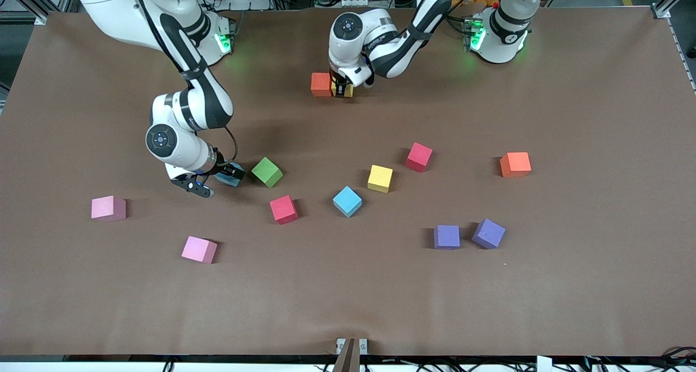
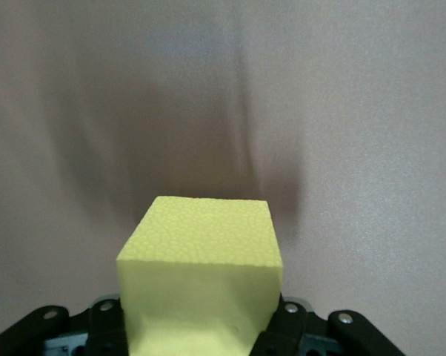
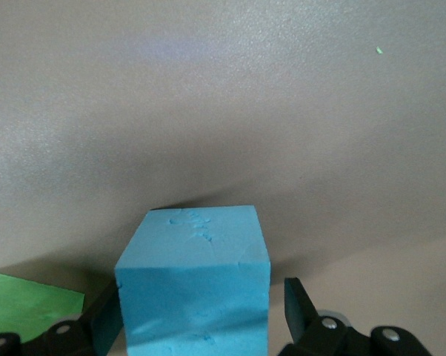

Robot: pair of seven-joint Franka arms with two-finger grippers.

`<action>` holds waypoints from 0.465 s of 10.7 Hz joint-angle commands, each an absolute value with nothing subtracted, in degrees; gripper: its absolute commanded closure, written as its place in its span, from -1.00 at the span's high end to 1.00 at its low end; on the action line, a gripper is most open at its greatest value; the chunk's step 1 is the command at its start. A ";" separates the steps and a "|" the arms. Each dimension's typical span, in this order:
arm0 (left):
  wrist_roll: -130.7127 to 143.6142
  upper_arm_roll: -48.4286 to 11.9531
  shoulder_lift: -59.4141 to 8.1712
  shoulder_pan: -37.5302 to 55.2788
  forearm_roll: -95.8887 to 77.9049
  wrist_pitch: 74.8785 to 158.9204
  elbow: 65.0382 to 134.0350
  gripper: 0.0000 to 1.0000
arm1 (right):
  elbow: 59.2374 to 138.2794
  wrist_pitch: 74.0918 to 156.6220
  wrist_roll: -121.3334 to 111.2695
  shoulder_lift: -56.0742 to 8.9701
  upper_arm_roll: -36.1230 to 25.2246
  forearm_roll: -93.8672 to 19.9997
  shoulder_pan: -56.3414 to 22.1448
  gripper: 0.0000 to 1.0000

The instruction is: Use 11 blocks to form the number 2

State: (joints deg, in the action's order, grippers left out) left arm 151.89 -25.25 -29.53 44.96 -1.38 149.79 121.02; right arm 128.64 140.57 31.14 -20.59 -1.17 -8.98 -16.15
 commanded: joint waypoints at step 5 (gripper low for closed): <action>153.98 -24.79 -30.15 45.70 0.35 150.29 119.79 -1.00 | 128.85 141.59 30.67 -21.27 -1.14 -8.61 -16.52 -0.11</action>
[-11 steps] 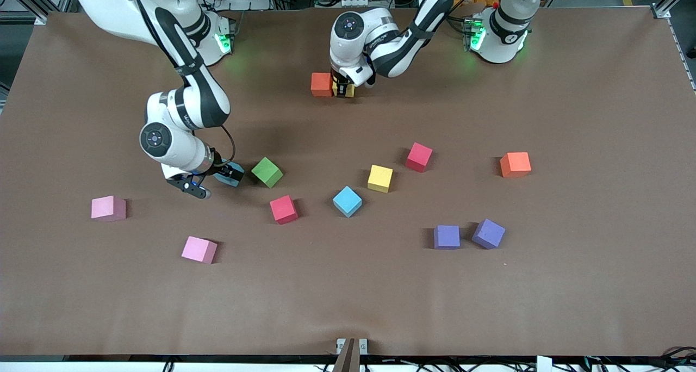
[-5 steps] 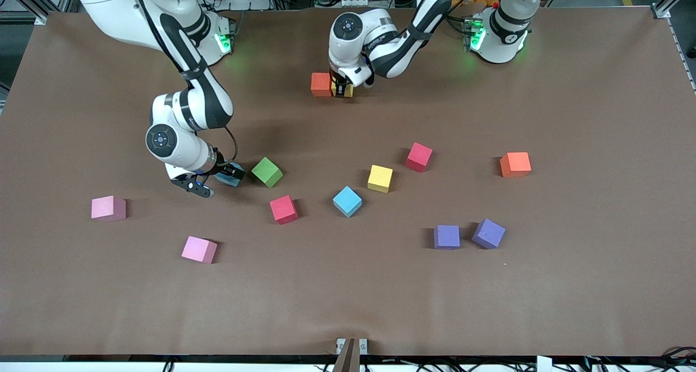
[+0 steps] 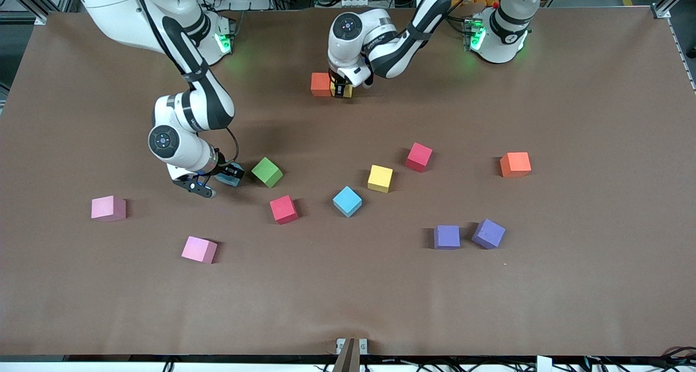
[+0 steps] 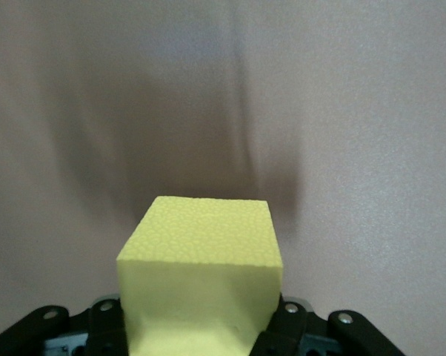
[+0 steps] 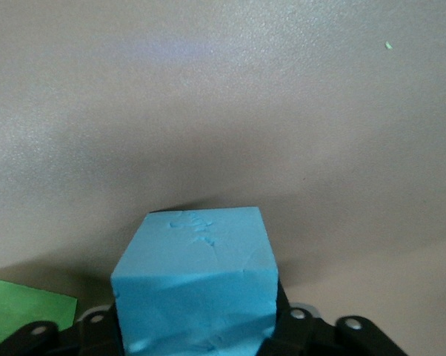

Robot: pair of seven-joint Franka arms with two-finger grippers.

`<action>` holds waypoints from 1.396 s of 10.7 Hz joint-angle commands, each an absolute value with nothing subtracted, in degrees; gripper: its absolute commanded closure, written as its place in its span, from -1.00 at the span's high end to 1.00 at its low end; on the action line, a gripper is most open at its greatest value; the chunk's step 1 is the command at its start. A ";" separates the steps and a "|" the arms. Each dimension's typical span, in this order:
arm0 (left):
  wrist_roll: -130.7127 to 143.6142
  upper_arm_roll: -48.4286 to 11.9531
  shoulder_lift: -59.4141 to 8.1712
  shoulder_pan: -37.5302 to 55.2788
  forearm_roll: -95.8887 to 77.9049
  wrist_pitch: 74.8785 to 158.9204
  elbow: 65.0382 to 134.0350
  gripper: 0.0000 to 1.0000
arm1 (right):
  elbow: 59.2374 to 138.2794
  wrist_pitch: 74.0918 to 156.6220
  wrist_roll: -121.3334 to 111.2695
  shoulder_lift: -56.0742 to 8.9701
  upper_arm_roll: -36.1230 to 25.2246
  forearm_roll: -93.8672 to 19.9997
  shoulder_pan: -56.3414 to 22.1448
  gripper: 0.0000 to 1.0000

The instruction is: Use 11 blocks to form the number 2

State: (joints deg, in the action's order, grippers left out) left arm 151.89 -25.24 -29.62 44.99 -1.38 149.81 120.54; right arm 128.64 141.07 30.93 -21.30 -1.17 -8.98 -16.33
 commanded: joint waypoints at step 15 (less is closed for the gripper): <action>154.95 -24.79 -31.82 45.79 4.22 150.03 118.39 1.00 | 128.76 137.20 28.39 -13.45 -1.14 -8.53 -16.96 -0.22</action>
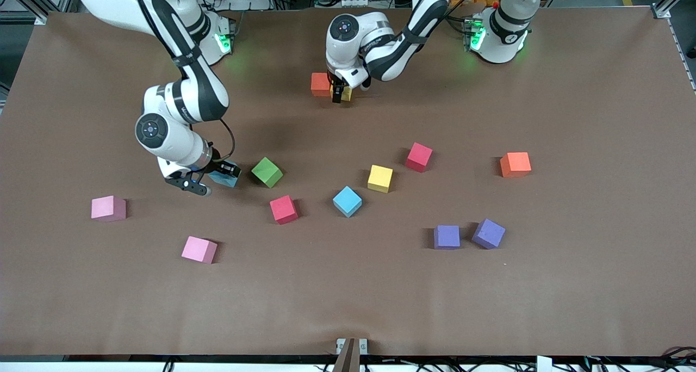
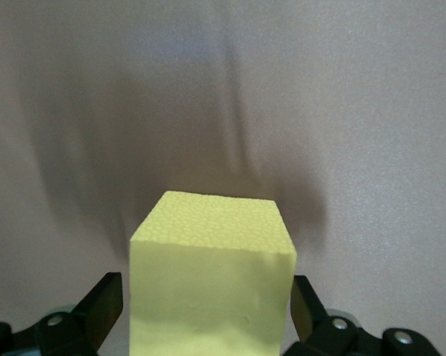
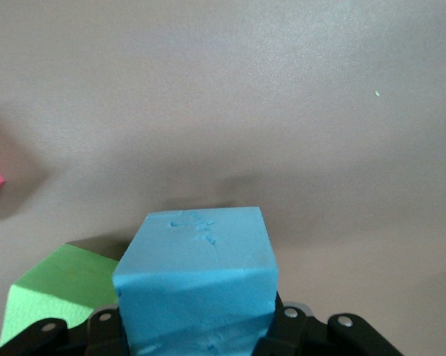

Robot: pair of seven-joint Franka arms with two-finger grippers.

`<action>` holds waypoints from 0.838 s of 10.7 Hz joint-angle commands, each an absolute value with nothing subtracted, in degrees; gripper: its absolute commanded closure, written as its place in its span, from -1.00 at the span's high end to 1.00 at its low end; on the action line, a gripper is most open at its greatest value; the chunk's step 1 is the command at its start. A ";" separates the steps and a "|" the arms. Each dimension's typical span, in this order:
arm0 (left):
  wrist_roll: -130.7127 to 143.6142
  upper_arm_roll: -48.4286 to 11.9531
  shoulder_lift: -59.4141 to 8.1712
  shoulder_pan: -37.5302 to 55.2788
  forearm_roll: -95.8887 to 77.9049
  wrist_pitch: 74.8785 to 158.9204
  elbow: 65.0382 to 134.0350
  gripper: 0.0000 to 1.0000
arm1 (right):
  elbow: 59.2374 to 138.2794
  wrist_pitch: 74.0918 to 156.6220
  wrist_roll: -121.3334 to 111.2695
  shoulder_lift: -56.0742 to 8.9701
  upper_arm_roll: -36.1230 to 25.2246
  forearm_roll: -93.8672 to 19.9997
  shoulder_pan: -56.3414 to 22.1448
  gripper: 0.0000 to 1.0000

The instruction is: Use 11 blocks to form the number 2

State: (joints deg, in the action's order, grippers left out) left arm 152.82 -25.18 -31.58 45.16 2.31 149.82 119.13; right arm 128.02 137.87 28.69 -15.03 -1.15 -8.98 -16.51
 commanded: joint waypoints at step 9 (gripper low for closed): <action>152.23 -25.31 -27.96 45.44 4.39 138.09 115.40 1.00 | 128.85 131.76 27.60 -5.37 -1.14 -8.53 -18.63 -0.22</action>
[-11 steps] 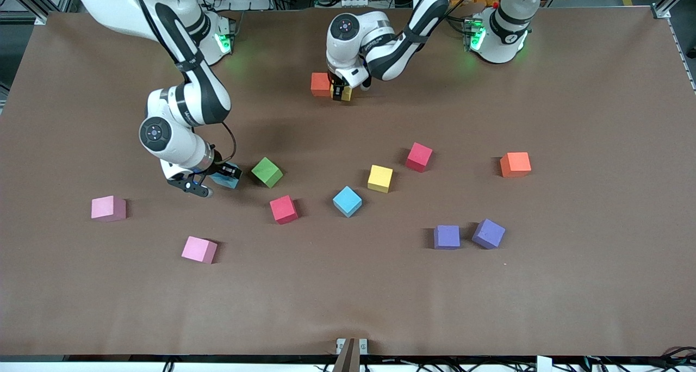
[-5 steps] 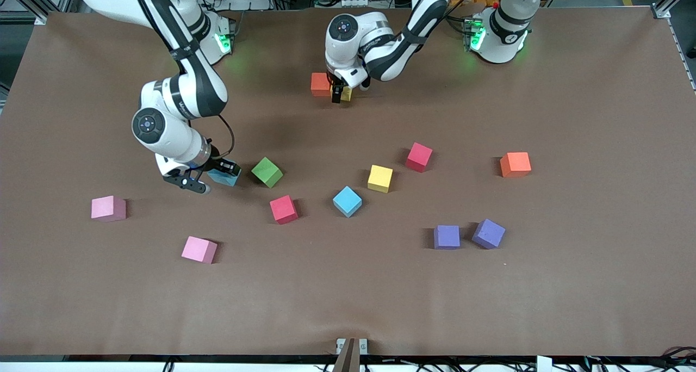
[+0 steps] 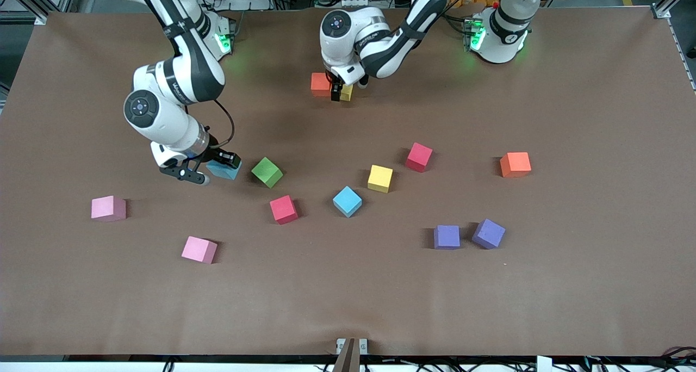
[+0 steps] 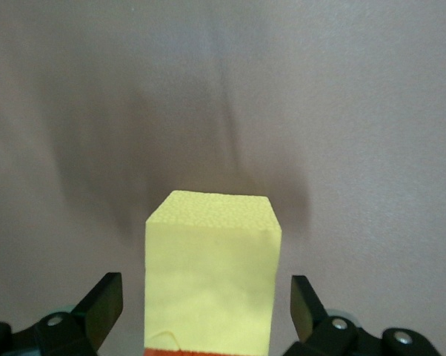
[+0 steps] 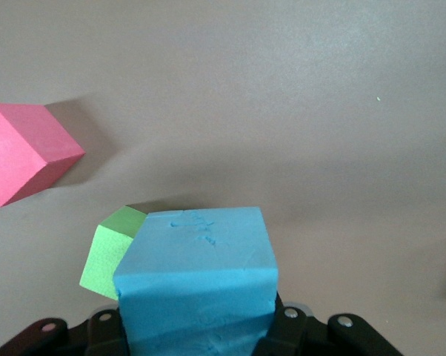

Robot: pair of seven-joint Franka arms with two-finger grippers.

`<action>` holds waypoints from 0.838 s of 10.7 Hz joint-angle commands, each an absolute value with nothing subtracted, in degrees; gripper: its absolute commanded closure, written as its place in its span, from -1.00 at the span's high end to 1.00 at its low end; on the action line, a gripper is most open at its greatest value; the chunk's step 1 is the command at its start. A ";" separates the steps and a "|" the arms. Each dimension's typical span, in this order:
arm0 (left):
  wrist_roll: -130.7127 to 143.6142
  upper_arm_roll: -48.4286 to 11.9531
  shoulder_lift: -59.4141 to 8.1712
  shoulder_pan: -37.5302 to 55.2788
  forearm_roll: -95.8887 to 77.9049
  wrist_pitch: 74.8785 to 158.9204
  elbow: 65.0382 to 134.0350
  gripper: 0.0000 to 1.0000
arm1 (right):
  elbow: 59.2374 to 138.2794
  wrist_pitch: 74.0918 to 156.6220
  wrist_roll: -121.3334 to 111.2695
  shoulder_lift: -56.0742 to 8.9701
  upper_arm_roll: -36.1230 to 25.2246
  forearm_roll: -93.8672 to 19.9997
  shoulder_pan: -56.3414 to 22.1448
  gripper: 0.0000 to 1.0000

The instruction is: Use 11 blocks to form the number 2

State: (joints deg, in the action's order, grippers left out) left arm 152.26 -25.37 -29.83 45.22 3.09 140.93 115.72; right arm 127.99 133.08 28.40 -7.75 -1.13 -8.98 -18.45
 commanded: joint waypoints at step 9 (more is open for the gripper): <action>138.99 -24.79 -23.64 30.43 5.19 125.24 107.58 1.00 | 129.20 130.34 8.14 -1.14 -1.14 -8.44 -21.78 -0.22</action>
